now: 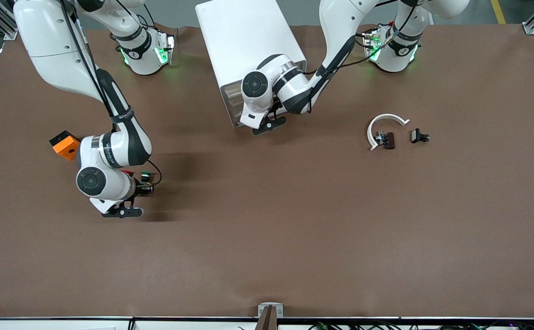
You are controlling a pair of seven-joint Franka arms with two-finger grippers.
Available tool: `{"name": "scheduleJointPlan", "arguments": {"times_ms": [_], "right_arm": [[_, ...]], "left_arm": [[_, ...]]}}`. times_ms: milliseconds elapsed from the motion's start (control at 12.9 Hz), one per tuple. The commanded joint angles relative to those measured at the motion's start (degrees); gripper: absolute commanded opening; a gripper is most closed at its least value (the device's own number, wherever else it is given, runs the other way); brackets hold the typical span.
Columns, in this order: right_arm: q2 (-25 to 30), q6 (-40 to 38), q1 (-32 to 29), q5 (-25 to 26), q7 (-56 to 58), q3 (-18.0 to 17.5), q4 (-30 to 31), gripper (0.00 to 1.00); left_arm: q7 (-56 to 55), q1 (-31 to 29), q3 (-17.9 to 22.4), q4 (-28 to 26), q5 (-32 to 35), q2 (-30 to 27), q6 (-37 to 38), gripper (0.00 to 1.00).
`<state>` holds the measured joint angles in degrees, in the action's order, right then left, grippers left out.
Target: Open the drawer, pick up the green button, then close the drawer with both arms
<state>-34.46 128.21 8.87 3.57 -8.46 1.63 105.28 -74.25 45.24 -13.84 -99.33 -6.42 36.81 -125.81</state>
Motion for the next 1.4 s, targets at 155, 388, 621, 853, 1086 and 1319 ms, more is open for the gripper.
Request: {"name": "scheduleJointPlan", "arguments": {"times_ms": [155, 388, 621, 853, 1086, 1319], "right_arm": [[3.06, -2.16, -1.14, 1.27, 0.28, -1.02, 0.45, 1.00], [10.52, -10.67, -0.70, 1.27, 0.19, -1.11, 0.28, 1.00], [18.26, -16.92, -0.78, 0.56, 0.19, -1.28, 0.37, 1.00], [26.96, -24.30, -0.70, 0.56, 0.37, -1.20, 0.37, 1.00], [34.35, -30.99, -0.87, 0.56, 0.46, -1.20, 0.37, 1.00], [39.97, -35.04, -1.49, 0.56, 2.46, -0.85, 0.28, 1.00]], "left_arm": [[2.78, -4.53, 3.29, 2.56, 0.27, 0.19, 1.53, 1.00], [2.80, -8.66, 3.73, 5.36, 0.71, -0.43, 7.41, 1.00], [3.14, -13.68, 5.49, 8.70, 3.94, -0.51, 8.91, 1.00], [7.08, -18.85, 5.41, 13.89, 8.17, -2.88, 15.57, 1.00], [16.82, -25.97, 5.41, 15.04, 8.18, -9.63, 20.68, 1.00], [23.69, -32.13, 5.41, 15.13, 8.26, -15.18, 23.77, 1.00]]}}
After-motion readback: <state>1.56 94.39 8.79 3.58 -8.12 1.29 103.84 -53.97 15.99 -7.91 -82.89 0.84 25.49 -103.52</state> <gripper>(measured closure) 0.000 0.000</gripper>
